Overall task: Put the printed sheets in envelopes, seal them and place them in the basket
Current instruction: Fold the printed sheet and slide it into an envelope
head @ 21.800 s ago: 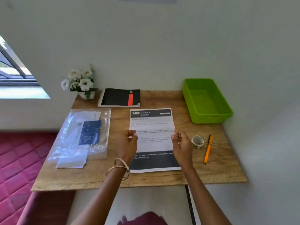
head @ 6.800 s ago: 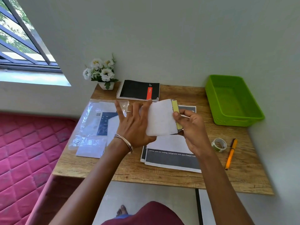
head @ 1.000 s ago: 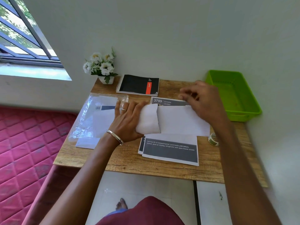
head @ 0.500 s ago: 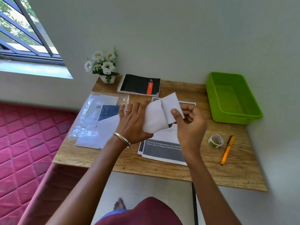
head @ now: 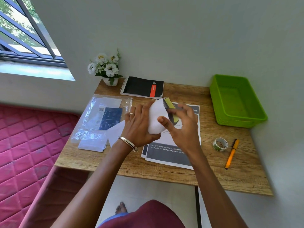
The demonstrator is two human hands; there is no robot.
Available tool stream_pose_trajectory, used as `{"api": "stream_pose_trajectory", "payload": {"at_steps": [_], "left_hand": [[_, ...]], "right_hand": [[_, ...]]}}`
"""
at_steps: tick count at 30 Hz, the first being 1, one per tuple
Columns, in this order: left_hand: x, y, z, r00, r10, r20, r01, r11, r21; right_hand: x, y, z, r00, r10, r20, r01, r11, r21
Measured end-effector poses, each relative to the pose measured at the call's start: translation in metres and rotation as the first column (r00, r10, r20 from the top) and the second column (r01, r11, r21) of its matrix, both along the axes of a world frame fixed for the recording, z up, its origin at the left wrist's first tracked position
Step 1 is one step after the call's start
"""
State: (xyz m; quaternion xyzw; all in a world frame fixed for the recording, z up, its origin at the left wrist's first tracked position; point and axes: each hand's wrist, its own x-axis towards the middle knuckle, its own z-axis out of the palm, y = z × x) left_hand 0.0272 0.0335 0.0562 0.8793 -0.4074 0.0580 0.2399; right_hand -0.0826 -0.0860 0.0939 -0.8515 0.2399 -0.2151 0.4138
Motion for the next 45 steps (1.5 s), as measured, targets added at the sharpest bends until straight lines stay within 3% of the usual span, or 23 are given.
{"api": "stream_pose_trajectory", "payload": {"at_steps": [3,10,13,16,18,20,22,25,28,33,36,39,41,45], "left_hand": [[0.002,0.002,0.000,1.000,0.012,-0.014,-0.012,1.000,-0.002],[-0.002,-0.002,0.004,1.000,0.003,-0.023,-0.002,1.000,0.028],[-0.002,-0.001,0.004,1.000,0.019,-0.012,-0.019,0.999,0.038],[-0.006,-0.001,0.004,0.995,0.070,-0.071,-0.068,0.997,0.019],[-0.010,-0.003,0.006,0.979,0.110,-0.173,-0.104,0.994,0.040],[-0.015,-0.006,0.009,0.953,0.077,-0.293,-0.063,0.996,0.058],[-0.019,-0.008,0.016,0.868,-0.036,-0.495,-0.003,0.997,-0.078],[-0.016,-0.008,0.031,0.732,-0.127,-0.669,-0.161,0.923,-0.351],[-0.006,-0.006,0.046,0.698,-0.166,-0.696,-0.247,0.857,-0.452],[0.001,-0.006,0.056,0.645,-0.324,-0.692,-0.165,0.825,-0.540],[-0.002,-0.008,0.052,0.717,-0.242,-0.653,-0.150,0.862,-0.485],[-0.010,-0.011,0.052,0.685,-0.203,-0.699,-0.245,0.840,-0.484],[-0.014,-0.014,0.054,0.647,-0.232,-0.726,-0.278,0.815,-0.509],[-0.020,-0.021,0.055,0.691,-0.165,-0.703,-0.314,0.808,-0.498]], "right_hand": [[-0.003,-0.001,0.001,0.992,-0.010,0.125,0.007,1.000,0.024],[0.003,0.000,0.012,0.971,0.136,-0.198,-0.143,0.989,-0.022],[0.002,-0.008,0.012,0.950,0.183,-0.254,-0.179,0.983,0.041],[-0.002,-0.015,0.004,0.989,0.145,-0.030,-0.135,0.966,0.219],[-0.003,-0.012,0.000,0.987,0.004,0.158,-0.074,0.895,0.440],[-0.003,-0.009,-0.001,0.962,-0.130,0.241,-0.022,0.842,0.539],[0.000,-0.009,-0.001,0.933,-0.240,0.269,0.034,0.803,0.596],[0.003,-0.015,0.003,0.906,-0.306,0.293,0.024,0.727,0.686],[0.002,-0.018,0.011,0.924,-0.194,0.329,-0.048,0.795,0.605],[-0.002,-0.023,0.016,0.940,-0.054,0.337,-0.145,0.831,0.538],[-0.008,-0.030,0.013,0.952,-0.021,0.306,-0.161,0.814,0.558],[-0.014,-0.037,0.011,0.957,0.031,0.289,-0.210,0.761,0.613],[-0.017,-0.037,0.011,0.955,0.025,0.296,-0.216,0.741,0.636],[-0.016,-0.031,0.015,0.938,-0.147,0.315,-0.114,0.727,0.677]]}}
